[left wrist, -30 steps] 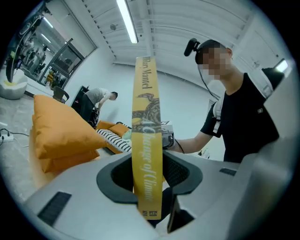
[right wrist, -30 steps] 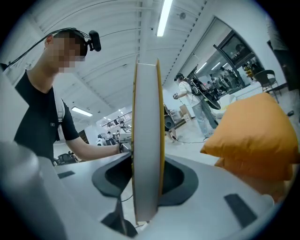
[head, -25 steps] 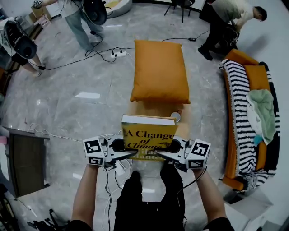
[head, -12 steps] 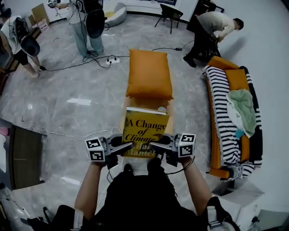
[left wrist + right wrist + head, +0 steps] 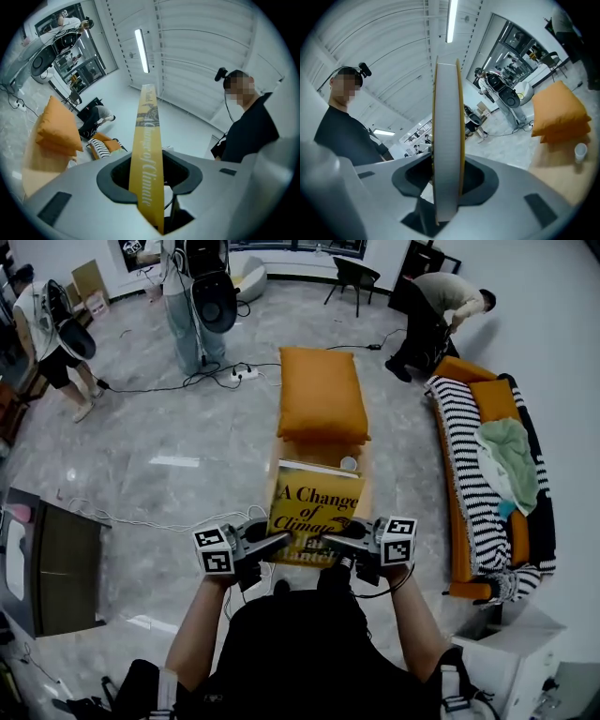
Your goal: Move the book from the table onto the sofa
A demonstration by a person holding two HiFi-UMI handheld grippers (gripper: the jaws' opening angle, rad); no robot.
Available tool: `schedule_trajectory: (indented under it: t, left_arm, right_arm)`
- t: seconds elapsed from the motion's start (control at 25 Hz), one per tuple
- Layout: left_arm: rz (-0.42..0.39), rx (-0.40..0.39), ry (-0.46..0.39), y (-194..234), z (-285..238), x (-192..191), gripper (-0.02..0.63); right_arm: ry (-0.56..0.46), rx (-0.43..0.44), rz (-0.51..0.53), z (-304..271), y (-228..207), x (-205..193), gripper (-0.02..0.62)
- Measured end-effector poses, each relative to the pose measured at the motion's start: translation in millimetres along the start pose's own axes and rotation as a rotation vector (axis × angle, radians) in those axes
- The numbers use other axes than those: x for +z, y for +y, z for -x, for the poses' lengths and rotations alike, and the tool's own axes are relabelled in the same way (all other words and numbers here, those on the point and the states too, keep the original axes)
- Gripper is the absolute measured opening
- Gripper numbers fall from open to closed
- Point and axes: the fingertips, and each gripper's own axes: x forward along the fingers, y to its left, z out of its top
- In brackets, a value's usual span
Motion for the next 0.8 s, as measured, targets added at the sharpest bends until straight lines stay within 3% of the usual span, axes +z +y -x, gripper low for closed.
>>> schedule_trajectory:
  t: [0.4,0.8]
  left_arm:
    - [0.003,-0.004,0.015,-5.9,21.1,-25.7,0.152]
    - [0.025,0.001,0.028,0.5,20.8,-22.7,0.152]
  right_arm:
    - [-0.008,-0.001,-0.009,-8.8,9.7,-31.7,0.156]
    - [-0.005,-0.007,-0.024,-11.8,4.1,-28.1,0.156]
